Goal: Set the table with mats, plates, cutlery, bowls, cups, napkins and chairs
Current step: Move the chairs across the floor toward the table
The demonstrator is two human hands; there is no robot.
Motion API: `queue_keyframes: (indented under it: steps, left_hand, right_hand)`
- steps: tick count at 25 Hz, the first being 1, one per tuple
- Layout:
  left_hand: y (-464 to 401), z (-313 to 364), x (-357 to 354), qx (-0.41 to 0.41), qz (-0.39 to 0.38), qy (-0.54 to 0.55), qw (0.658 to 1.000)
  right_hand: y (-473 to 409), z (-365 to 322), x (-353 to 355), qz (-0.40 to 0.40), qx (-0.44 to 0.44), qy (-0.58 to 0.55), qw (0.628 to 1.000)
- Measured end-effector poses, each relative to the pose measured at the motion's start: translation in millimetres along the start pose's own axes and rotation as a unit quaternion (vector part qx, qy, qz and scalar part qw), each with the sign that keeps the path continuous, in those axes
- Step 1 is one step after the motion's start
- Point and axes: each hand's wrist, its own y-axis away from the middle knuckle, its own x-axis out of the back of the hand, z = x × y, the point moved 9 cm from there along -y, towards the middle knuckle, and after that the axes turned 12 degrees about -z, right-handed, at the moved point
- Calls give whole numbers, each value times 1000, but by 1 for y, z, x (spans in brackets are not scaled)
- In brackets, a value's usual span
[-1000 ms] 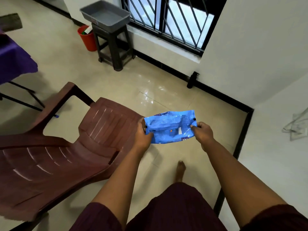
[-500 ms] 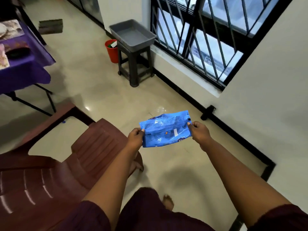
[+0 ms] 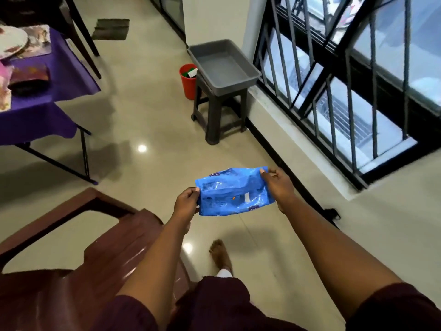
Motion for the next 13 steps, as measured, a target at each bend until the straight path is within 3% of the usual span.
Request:
queue_keyframes:
  steps: [4, 13]
  left_hand:
    - [-74, 82, 20, -15, 26, 0, 1000]
    - [-188, 177, 112, 4, 190, 79, 979]
  right_hand:
    - [-110, -88, -21, -38, 52, 80, 995]
    - [-298, -178, -113, -114, -12, 54, 992]
